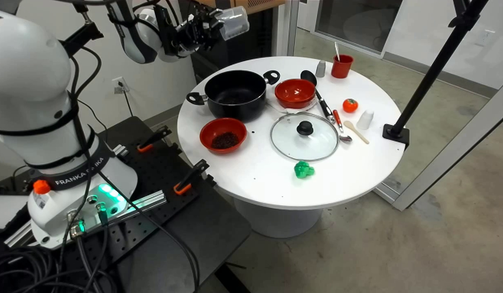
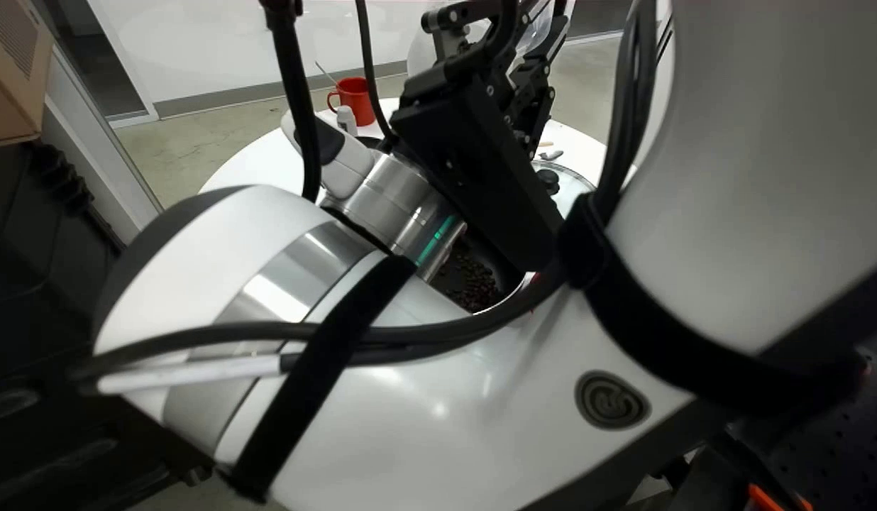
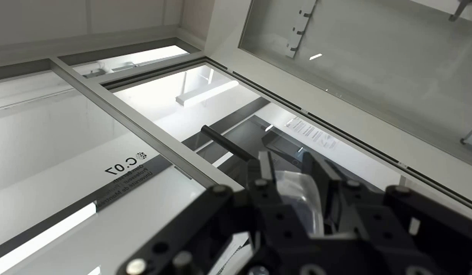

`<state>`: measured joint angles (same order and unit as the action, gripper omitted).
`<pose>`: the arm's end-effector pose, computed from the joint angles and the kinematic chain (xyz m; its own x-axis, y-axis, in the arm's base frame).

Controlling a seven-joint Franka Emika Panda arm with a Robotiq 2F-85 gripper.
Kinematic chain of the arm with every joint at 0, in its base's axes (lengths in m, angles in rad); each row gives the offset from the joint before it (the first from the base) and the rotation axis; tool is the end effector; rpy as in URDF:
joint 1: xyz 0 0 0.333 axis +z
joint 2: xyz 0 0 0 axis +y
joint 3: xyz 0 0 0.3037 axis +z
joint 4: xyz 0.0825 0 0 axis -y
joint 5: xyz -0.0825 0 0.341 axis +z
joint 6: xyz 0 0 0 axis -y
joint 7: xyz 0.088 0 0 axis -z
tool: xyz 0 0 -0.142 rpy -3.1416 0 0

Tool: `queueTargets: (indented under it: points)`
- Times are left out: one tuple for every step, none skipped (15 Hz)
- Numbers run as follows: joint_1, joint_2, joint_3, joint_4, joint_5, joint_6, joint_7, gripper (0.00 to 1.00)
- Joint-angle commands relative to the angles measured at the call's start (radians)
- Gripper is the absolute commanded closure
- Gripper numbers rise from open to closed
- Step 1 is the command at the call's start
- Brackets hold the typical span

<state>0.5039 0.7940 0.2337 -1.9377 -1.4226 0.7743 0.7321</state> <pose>0.4411 0.1667 0.2153 0.9423 0.0094 -0.3345 0.2813 0.5193 0.8070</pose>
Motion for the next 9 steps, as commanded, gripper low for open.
queueTargets:
  points:
    - [-0.005, 0.048, 0.008, 0.041, -0.034, -0.071, 0.016, 0.93]
    - [-0.004, 0.056, 0.006, 0.045, -0.039, -0.085, 0.027, 0.93]
    - [-0.005, 0.062, 0.007, 0.048, -0.043, -0.095, 0.029, 0.93]
    - [-0.006, 0.068, 0.007, 0.052, -0.044, -0.105, 0.036, 0.93]
    - [-0.009, 0.073, 0.009, 0.055, -0.043, -0.111, 0.039, 0.93]
    - [-0.015, 0.076, 0.013, 0.058, -0.038, -0.111, 0.037, 0.93]
    - [-0.026, 0.077, 0.02, 0.061, -0.03, -0.099, 0.024, 0.93]
    - [-0.033, 0.078, 0.023, 0.066, -0.023, -0.092, 0.025, 0.93]
    - [-0.048, 0.075, 0.033, 0.067, -0.01, -0.07, 0.014, 0.93]
